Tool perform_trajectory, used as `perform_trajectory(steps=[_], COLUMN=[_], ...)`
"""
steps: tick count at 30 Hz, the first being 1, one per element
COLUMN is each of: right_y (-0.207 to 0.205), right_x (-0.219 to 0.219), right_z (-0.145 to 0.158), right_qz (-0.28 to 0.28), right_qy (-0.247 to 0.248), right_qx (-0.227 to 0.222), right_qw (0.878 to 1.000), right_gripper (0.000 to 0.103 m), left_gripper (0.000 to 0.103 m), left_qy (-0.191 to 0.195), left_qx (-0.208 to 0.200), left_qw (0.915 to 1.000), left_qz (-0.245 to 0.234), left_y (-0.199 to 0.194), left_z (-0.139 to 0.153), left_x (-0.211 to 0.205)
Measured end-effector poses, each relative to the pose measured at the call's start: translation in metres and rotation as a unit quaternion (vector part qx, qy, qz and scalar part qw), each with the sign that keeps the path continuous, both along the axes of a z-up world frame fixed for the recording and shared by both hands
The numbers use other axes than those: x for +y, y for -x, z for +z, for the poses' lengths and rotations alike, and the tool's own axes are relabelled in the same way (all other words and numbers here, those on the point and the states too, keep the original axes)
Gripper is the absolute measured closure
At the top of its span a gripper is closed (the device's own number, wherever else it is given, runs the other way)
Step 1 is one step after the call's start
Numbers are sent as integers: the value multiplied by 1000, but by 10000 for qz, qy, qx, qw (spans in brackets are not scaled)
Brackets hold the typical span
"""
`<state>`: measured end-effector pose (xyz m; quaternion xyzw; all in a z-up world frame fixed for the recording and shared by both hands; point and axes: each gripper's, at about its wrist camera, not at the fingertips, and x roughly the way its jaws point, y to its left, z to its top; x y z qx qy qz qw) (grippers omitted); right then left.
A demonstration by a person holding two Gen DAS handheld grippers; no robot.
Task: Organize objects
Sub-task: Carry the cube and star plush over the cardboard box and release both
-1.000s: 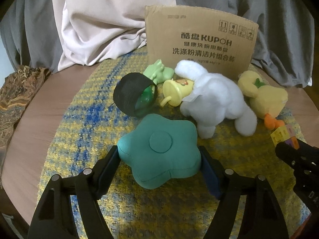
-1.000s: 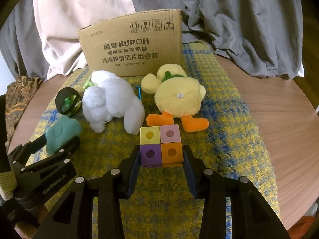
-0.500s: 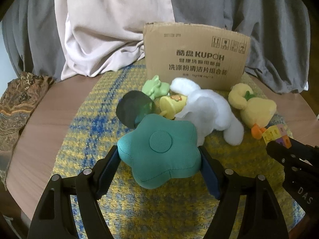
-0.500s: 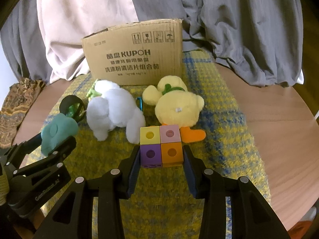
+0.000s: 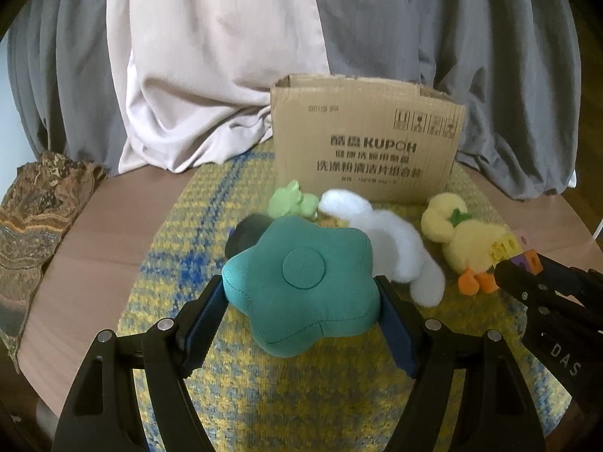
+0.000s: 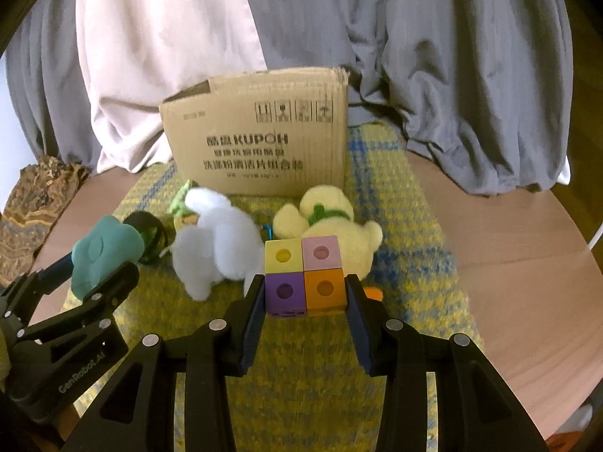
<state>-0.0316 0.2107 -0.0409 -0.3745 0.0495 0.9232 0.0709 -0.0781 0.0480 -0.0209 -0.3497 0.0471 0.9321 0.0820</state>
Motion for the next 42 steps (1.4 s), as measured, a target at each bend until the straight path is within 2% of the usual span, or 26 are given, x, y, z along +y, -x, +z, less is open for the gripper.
perform_trajectory(steps=[7,17,27,36,42], right_y=[10,30,60,101,131], right_x=[2,1,12,19,29], right_z=[24,60,92,109,116], right_qz=[-20,-14,-61,58,23], right_qy=[-60,-207,-252,-269,-176], right_qx=[259,632,887,845,664], right_qw=[9996,9978,9957,9960,9976], right_gripper=[62,62,62,62,62], left_gripper=[27,26,26,26,26], left_qy=[-201,-283,-247,-161,-250], left_qx=[278,735,1040,1075,866], left_qw=[9994,9969,9943,9938,9951], left_qz=[74,34,35,-255,-396], left_y=[11,33,62,96,133], left_z=[25,69,98,114,124], left_x=[-3,1,12,29,38])
